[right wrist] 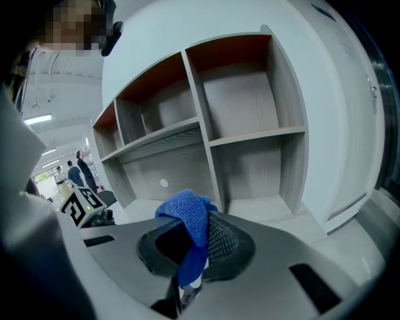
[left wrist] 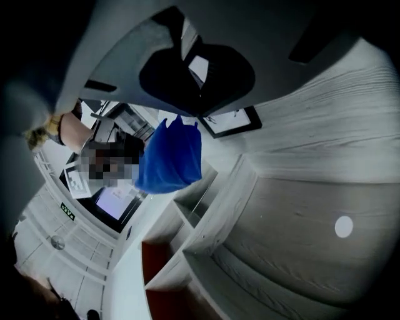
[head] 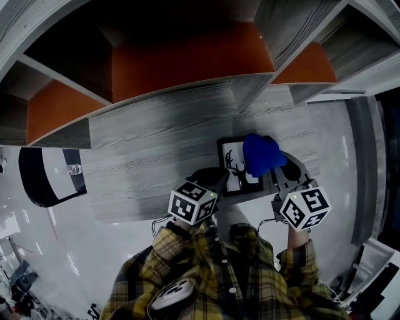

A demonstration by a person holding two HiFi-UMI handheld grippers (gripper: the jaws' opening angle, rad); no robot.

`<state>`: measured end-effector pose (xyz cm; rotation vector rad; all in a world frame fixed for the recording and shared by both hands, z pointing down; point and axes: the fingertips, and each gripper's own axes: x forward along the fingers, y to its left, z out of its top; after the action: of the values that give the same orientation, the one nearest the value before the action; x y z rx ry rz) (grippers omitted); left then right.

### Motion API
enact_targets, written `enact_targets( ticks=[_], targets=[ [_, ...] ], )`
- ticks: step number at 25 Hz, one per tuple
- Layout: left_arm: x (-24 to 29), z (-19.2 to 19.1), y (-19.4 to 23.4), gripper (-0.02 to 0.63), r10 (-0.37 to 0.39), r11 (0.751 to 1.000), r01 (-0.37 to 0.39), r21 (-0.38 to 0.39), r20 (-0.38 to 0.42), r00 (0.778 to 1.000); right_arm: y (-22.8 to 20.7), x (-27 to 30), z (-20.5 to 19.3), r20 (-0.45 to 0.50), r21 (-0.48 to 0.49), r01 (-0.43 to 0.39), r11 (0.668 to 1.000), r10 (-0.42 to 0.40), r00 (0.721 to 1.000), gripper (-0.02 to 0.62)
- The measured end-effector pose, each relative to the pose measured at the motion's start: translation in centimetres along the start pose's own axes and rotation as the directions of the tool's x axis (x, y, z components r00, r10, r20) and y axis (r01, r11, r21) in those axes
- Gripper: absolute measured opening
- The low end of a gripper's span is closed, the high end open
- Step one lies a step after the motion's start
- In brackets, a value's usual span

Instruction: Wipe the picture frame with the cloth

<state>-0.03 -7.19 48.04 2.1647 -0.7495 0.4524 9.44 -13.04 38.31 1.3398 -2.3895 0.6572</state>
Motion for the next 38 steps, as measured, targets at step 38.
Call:
enact_targets(
  ticks=[38],
  targets=[
    [5.0,-8.2,3.9,0.083,0.054,0.975,-0.093,-0.203,-0.191,0.98,0.6,5.3,-3.7,-0.035,0.021,-0.1,0.995,0.101,0.994,0.034]
  ],
)
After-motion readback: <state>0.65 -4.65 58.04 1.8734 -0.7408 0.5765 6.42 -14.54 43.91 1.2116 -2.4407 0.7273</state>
